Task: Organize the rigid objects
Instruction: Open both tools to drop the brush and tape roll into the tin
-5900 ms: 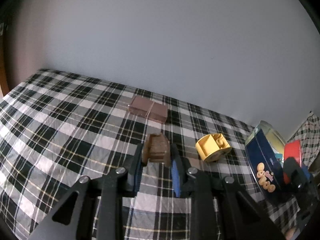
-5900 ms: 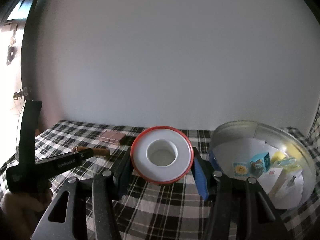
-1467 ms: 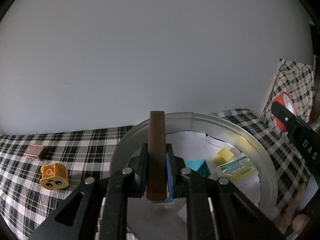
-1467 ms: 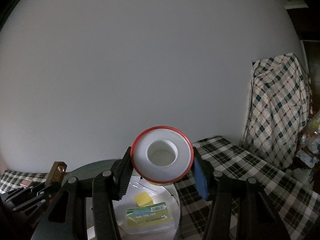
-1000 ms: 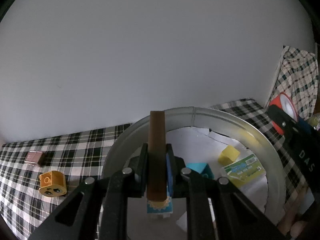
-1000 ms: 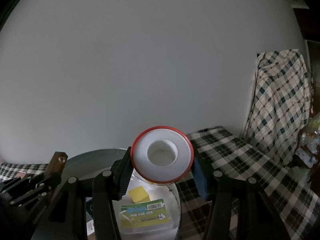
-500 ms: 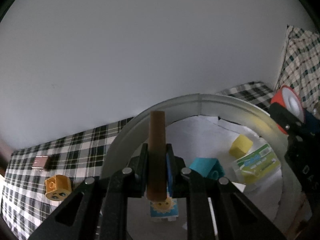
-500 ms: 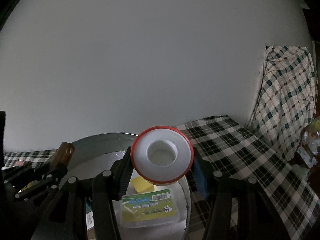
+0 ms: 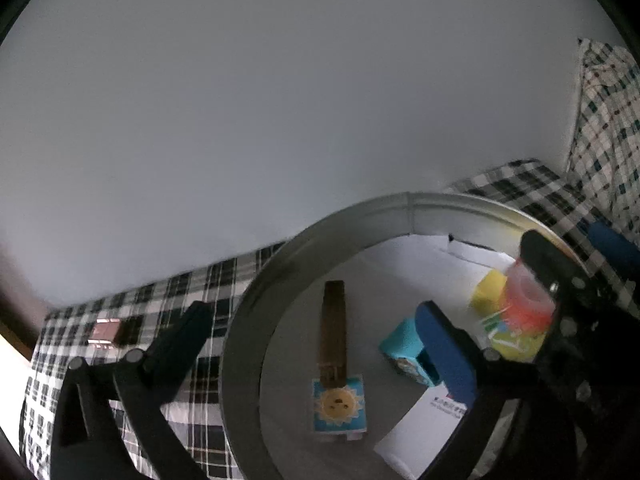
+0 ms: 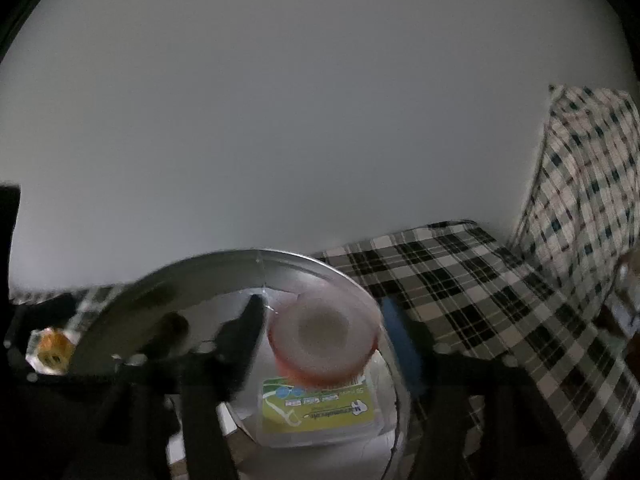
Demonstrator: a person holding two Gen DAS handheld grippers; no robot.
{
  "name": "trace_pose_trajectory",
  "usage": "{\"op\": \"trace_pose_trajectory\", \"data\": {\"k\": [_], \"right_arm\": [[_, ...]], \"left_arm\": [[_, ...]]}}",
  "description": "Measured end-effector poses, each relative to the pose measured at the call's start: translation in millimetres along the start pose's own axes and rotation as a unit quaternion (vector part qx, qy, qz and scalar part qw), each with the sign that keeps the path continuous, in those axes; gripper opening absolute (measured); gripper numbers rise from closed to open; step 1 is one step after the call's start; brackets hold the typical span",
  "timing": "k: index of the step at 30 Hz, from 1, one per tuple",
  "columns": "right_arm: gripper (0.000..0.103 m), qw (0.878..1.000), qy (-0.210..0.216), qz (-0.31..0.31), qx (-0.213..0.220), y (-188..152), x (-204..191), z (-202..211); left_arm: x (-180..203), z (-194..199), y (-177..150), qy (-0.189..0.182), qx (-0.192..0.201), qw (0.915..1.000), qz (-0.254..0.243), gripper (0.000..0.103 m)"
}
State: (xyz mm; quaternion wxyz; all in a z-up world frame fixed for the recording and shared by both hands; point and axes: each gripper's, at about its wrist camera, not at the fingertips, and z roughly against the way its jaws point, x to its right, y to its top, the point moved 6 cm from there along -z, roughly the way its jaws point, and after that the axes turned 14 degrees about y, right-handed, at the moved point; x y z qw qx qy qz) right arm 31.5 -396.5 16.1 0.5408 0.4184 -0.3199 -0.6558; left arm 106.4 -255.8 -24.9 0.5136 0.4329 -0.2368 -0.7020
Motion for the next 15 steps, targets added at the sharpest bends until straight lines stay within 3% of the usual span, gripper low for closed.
{"op": "trace_pose_trajectory", "data": {"k": [1,2,8,15], "right_arm": [[0.089,1.0,0.004,-0.013,0.006,1,3,3],[0.09,1.0,0.007,-0.019,0.011,1,4,4],[0.09,0.999,0.008,-0.037,0.036,4,6,13],[0.09,0.997,0.008,-0.036,0.068,6,6,25]], "left_arm": [[2,0,0,-0.002,0.0,1.0,-0.005,0.102],[3,0,-1,0.001,-0.001,1.0,-0.009,0.102],[-8,4,-3,-0.013,-0.005,0.9995,0.029,0.102],[-18,9,-12,0.008,0.008,0.9992,0.038,0.102]]}}
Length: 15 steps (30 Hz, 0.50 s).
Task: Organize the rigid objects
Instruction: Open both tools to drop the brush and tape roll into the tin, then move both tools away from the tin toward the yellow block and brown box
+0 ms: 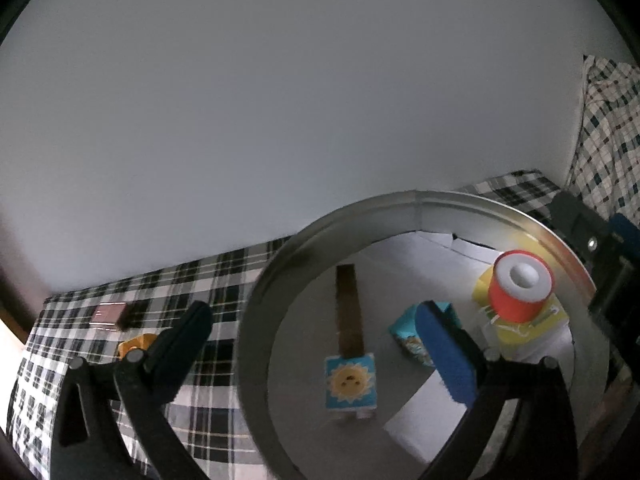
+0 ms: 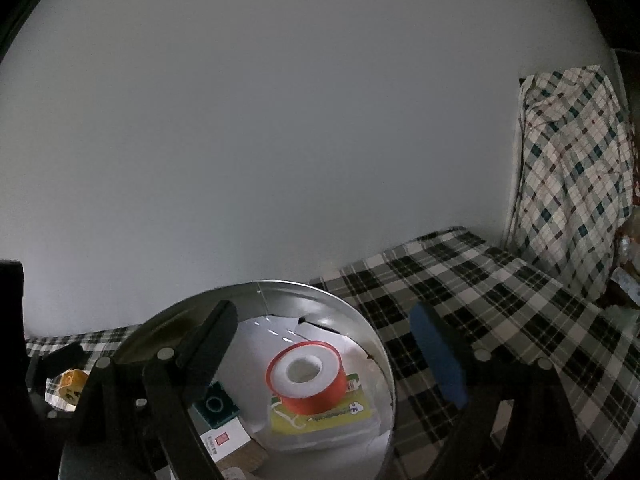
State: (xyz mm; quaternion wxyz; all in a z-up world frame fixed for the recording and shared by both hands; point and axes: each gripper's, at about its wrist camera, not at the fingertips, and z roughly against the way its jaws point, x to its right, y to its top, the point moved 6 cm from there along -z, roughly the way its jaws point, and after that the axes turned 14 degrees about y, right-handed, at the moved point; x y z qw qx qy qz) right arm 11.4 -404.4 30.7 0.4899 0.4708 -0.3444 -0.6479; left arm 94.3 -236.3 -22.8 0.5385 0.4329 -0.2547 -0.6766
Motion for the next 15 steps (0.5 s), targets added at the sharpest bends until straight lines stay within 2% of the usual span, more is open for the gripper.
{"op": "trace_pose_trajectory", "data": {"k": [7,11,15], "right_arm": [[0.09,0.997,-0.006,0.023,0.078,4,-8,23],[0.091,0.993,-0.021,0.035,0.11,3,-13,34],[0.091,0.988,-0.015,0.048,0.145,2,-19,46]], "left_arm": [[-36,9,-6,0.016,0.042,0.9972,0.06,0.102],[-57,14,-14,0.038,0.068,0.9928,0.091,0.102],[-74,16,-24,0.059,0.086,0.9878,0.116,0.102]]}}
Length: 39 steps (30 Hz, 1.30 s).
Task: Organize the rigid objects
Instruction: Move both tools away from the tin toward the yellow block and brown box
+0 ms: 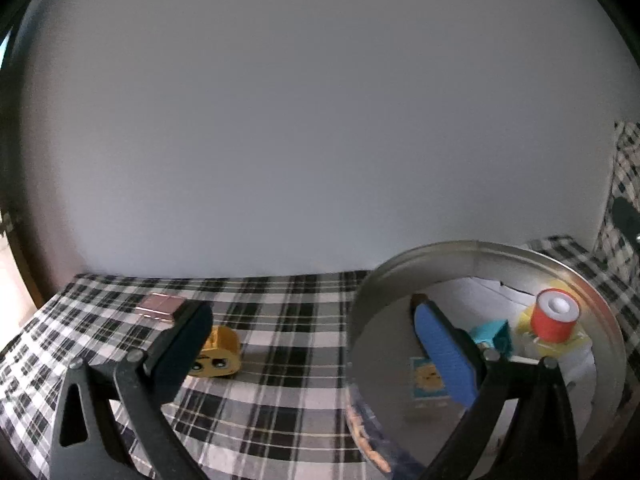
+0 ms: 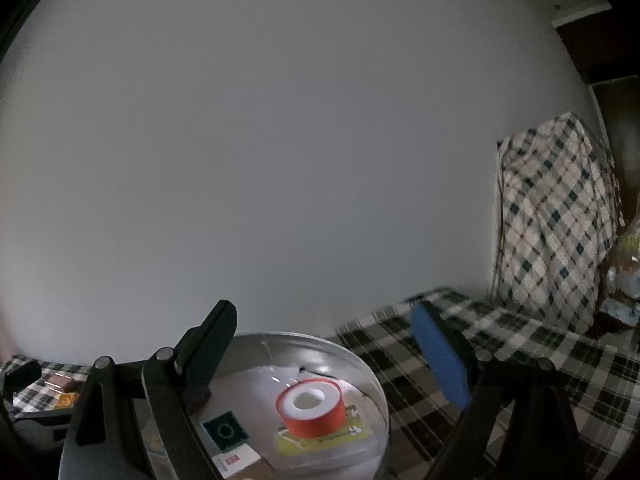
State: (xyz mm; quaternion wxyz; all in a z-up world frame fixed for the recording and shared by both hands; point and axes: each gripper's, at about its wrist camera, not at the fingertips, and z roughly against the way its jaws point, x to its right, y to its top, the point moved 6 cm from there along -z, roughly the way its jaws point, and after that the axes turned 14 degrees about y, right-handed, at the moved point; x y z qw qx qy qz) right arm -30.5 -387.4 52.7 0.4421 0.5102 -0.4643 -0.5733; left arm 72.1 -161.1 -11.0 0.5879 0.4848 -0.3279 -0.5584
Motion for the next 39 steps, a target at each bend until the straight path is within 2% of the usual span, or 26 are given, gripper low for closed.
{"op": "trace_pose_trajectory", "data": {"k": [6,9,18,28,39], "right_arm": [[0.092,0.999,-0.02,0.04,0.03,2,-11,16],[0.092,0.998,-0.028,0.05,0.031,2,-15,20],[0.092,0.996,-0.061,0.022,0.054,5,-7,46],[0.096,0.991,-0.077,0.061,0.095,8,-32,75],[0.096,0.997,-0.062,0.012,0.052,-3,-49,71]], "left_arm": [[-11,5,-3,0.013,0.029,0.9995,0.004,0.102],[-12,6,-6,0.011,0.026,0.9996,-0.005,0.102],[-16,19,-11,-0.005,0.033,0.9993,-0.015,0.102],[-35,25,-17,-0.011,0.03,0.9994,-0.013,0.102],[-67,18,-22,-0.005,0.027,0.9995,-0.014,0.102]]}}
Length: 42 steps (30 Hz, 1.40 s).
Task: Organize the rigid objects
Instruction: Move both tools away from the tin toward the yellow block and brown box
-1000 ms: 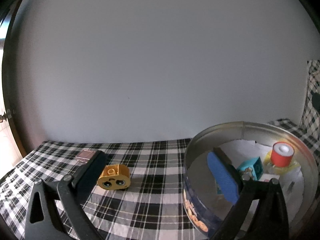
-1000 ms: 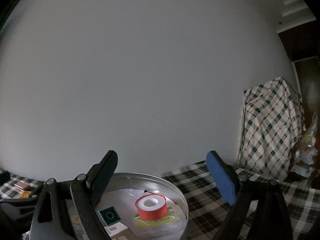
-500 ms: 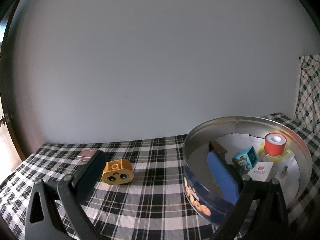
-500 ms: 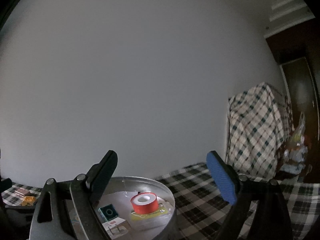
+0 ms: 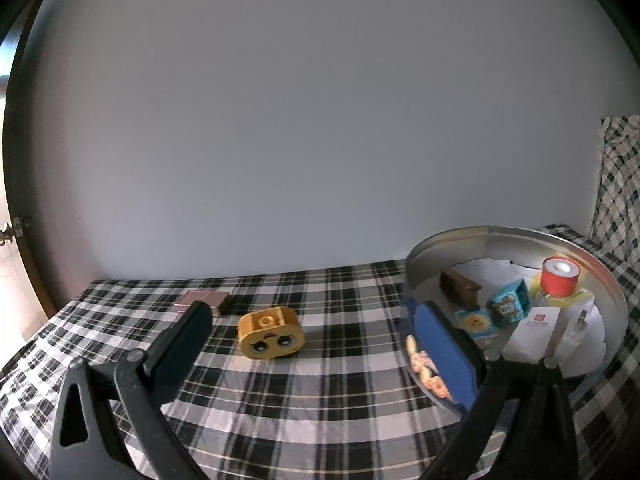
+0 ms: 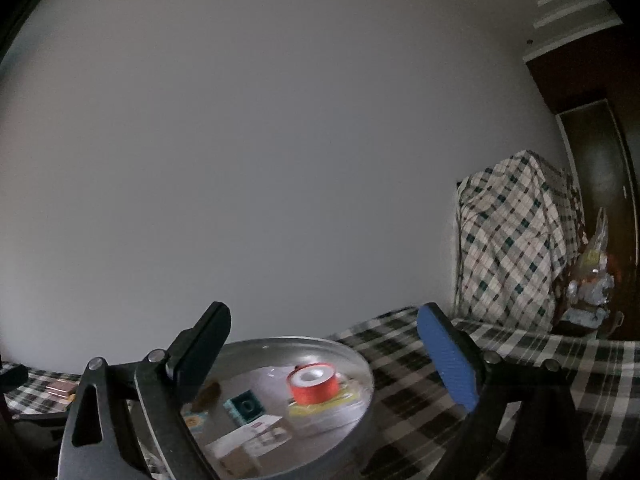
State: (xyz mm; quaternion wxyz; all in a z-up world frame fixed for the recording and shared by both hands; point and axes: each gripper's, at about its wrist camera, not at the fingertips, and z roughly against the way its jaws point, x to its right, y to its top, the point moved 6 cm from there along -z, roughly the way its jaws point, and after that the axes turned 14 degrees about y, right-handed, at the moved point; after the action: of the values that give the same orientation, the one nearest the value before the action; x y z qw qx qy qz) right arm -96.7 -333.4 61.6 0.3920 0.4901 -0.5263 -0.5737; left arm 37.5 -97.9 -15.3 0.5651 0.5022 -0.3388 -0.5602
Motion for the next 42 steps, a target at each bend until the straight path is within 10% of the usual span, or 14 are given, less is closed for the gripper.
{"op": "trace_pose_trajectory", "data": {"k": [42], "right_arm": [[0.096,0.975,0.158,0.006,-0.157,-71,-208,-68]], "left_arm": [[-188,-107,-23,0.109,-0.092,0.9875,0.066,0.102]]}}
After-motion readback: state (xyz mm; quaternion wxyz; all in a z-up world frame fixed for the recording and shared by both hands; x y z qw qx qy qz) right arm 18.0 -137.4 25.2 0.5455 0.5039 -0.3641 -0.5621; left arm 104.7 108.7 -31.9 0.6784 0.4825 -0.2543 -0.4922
